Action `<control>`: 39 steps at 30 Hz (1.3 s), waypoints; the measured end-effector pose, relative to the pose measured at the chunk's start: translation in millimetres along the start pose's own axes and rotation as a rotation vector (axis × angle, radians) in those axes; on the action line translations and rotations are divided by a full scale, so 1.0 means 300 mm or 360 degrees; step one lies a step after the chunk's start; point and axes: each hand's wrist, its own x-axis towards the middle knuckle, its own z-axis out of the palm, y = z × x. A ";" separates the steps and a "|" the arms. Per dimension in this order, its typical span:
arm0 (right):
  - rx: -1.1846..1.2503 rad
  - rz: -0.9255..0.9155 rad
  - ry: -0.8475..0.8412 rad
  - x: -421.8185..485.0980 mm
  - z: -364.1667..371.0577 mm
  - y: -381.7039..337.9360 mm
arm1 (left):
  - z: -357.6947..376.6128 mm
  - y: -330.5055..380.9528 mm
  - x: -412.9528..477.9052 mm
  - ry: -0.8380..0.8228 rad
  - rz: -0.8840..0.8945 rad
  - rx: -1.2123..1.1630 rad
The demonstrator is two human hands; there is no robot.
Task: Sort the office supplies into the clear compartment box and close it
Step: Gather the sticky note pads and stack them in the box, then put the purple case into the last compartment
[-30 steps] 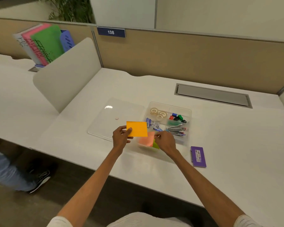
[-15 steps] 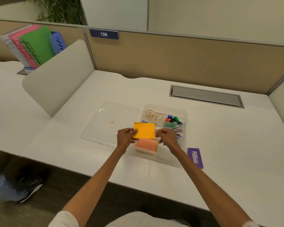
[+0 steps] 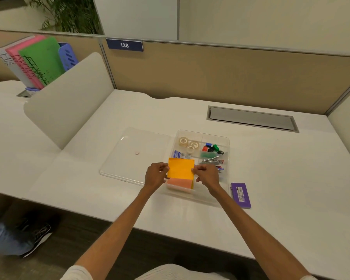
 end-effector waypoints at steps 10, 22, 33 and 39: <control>-0.0058 0.0119 0.0114 -0.017 0.052 0.026 | 0.020 0.000 -0.030 0.0224 0.0214 0.0694; -0.0399 -0.0047 0.0117 -0.041 0.069 0.067 | 0.030 0.005 -0.037 0.0242 0.0136 0.0903; -0.0315 -0.0211 0.0487 -0.060 -0.012 0.117 | 0.103 0.021 -0.046 0.0221 0.0282 0.0837; -0.0174 -0.0155 0.0770 -0.096 -0.157 0.193 | 0.233 0.068 -0.076 0.0190 0.0543 0.0703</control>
